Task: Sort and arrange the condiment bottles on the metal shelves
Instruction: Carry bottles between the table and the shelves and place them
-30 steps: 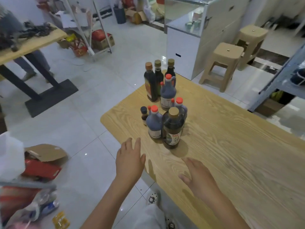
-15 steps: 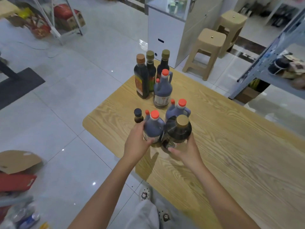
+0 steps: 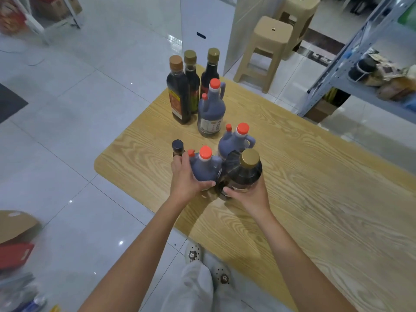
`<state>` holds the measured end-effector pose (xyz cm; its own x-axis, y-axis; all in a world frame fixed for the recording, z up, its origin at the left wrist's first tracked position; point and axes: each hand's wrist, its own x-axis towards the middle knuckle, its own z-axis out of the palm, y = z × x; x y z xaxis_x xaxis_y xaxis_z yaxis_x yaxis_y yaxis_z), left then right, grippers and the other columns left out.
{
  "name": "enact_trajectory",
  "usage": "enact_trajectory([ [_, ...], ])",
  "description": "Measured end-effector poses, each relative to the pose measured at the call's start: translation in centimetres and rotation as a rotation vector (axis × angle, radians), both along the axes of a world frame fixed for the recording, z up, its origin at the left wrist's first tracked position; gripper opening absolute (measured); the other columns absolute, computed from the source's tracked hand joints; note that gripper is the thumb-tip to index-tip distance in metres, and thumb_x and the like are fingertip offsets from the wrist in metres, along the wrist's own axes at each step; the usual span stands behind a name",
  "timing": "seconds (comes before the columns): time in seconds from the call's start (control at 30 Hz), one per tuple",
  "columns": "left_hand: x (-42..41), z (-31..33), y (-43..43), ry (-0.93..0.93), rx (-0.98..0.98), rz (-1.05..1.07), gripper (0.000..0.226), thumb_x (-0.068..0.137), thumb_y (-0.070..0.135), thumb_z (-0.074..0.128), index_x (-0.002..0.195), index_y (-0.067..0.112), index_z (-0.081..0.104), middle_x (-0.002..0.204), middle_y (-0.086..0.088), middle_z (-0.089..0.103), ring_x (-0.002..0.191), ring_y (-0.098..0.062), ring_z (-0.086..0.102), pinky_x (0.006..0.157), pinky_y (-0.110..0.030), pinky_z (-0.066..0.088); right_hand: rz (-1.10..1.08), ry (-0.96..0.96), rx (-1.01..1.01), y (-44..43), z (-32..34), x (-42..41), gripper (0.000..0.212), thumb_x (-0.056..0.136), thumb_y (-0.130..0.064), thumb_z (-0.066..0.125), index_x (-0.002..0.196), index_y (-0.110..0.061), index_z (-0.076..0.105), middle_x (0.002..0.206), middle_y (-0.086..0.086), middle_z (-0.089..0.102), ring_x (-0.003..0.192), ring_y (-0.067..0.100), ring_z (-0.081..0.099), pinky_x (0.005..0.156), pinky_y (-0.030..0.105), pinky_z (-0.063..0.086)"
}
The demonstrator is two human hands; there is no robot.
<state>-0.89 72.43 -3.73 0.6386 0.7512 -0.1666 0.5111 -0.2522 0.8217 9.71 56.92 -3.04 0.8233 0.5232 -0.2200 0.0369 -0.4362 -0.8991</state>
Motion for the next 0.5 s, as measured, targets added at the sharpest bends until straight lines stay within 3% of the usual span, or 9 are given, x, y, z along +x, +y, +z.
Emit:
enact_trajectory([
  [0.1, -0.7, -0.9, -0.3, -0.04, -0.037, -0.062, 0.094, 0.05, 0.023, 0.092, 0.127, 0.021, 0.038, 0.116, -0.001, 0.03, 0.114, -0.019, 0.034, 0.09, -0.028, 0.039, -0.065, -0.031, -0.016, -0.3, -0.4, -0.4, 0.087, 0.039, -0.043, 0.087, 0.107, -0.04, 0.034, 0.119, 0.001, 0.053, 0.112, 0.014, 0.055, 0.093, 0.037, 0.049],
  [0.17, -1.4, -1.9, -0.6, -0.135, -0.087, -0.071, 0.093, 0.049, 0.022, 0.091, 0.125, 0.022, 0.037, 0.122, -0.004, 0.035, 0.113, -0.022, 0.043, 0.088, -0.029, 0.048, -0.073, -0.015, -0.031, -0.9, -0.6, -0.3, 0.088, 0.042, -0.039, 0.086, 0.104, -0.047, 0.024, 0.124, 0.004, 0.046, 0.115, 0.017, 0.05, 0.092, 0.031, 0.044],
  [0.23, -1.6, -2.1, -1.1, -0.186, -0.189, -0.1, 0.093, 0.053, 0.009, 0.089, 0.125, 0.022, 0.031, 0.127, -0.004, 0.038, 0.11, -0.015, 0.049, 0.082, -0.017, 0.048, 0.028, 0.049, -0.037, -1.8, -0.9, 0.3, 0.096, 0.047, -0.031, 0.088, 0.112, -0.048, 0.02, 0.131, 0.002, 0.041, 0.119, 0.016, 0.047, 0.091, 0.024, 0.041],
  [0.33, -1.1, -2.2, -1.6, -0.193, -0.297, -0.127, 0.097, 0.056, 0.002, 0.088, 0.123, 0.037, 0.028, 0.128, 0.003, 0.043, 0.11, -0.004, 0.053, 0.079, -0.015, 0.049, 0.156, 0.069, -0.057, -2.5, -1.4, 2.0, 0.099, 0.043, -0.03, 0.086, 0.126, -0.029, 0.033, 0.127, 0.0, 0.047, 0.116, 0.013, 0.049, 0.086, 0.015, 0.042],
  [0.43, -0.8, -2.6, -0.9, -0.19, -0.246, -0.097, 0.093, 0.044, 0.018, 0.094, 0.119, 0.035, 0.041, 0.121, 0.005, 0.051, 0.11, -0.009, 0.054, 0.084, -0.023, 0.051, 0.185, 0.065, -0.081, -2.0, -1.6, 3.4, 0.102, 0.032, -0.046, 0.09, 0.122, -0.018, 0.051, 0.123, 0.005, 0.057, 0.115, 0.016, 0.056, 0.093, 0.034, 0.049],
  [0.5, -0.7, -2.7, -0.6, -0.17, -0.195, -0.102, 0.093, 0.039, 0.031, 0.093, 0.118, 0.024, 0.045, 0.118, 0.002, 0.054, 0.108, -0.013, 0.056, 0.085, -0.031, 0.052, 0.216, 0.089, -0.078, -1.8, -1.7, 3.9, 0.104, 0.032, -0.044, 0.091, 0.124, -0.011, 0.053, 0.12, 0.007, 0.063, 0.113, 0.017, 0.059, 0.097, 0.043, 0.048],
])
